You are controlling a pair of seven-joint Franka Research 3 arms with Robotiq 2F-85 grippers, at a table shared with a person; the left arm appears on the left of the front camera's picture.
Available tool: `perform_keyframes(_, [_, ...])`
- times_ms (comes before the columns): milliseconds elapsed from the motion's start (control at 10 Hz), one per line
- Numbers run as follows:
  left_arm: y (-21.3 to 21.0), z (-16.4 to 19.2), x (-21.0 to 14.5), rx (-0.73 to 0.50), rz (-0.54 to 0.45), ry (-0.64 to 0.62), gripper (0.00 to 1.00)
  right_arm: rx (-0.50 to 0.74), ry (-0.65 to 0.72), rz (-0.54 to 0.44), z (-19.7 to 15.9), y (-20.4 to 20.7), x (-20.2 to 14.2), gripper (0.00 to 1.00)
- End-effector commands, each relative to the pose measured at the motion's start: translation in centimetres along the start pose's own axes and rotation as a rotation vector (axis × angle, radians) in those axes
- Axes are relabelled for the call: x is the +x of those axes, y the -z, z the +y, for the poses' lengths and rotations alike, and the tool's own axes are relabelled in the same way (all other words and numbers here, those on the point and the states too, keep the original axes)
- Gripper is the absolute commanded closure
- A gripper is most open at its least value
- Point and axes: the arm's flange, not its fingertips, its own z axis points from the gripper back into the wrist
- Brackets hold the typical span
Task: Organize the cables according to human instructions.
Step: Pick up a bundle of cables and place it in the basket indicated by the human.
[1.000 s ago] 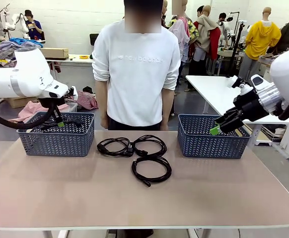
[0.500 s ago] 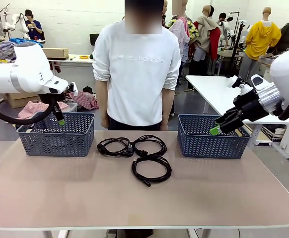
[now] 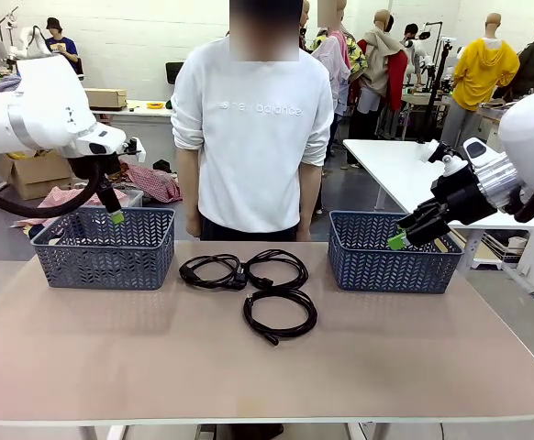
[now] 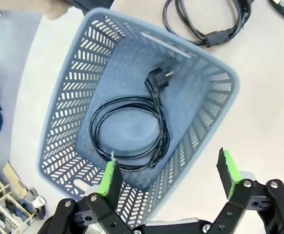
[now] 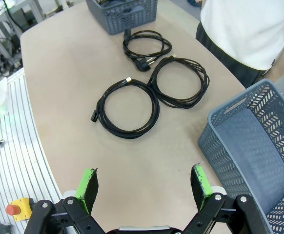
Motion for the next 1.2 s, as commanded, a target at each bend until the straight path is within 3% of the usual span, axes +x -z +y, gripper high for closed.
perform_keyframes(0, [1.0,0.6,-0.1,0.004,-0.001,0.002,0.0,0.014,-0.021,-0.034,-0.3,0.1,0.1,0.0])
perform_keyframes(600, [1.0,0.6,-0.1,0.004,-0.001,0.002,0.0,0.014,-0.021,-0.034,-0.3,0.1,0.1,0.0])
perform_keyframes(700, [1.4,0.3,0.0,-0.007,0.004,-0.002,0.05,0.014,-0.021,-0.034,-0.3,0.1,0.1,0.0])
perform_keyframes(900, [-0.7,-3.6,-0.5,0.015,-0.069,-0.096,0.0,0.014,-0.021,-0.034,-0.3,0.1,0.1,0.0])
perform_keyframes(1100, [-2.4,-7.6,-1.0,-0.01,-0.09,-0.07,0.0,0.014,-0.021,-0.034,-0.3,0.1,0.1,0.0])
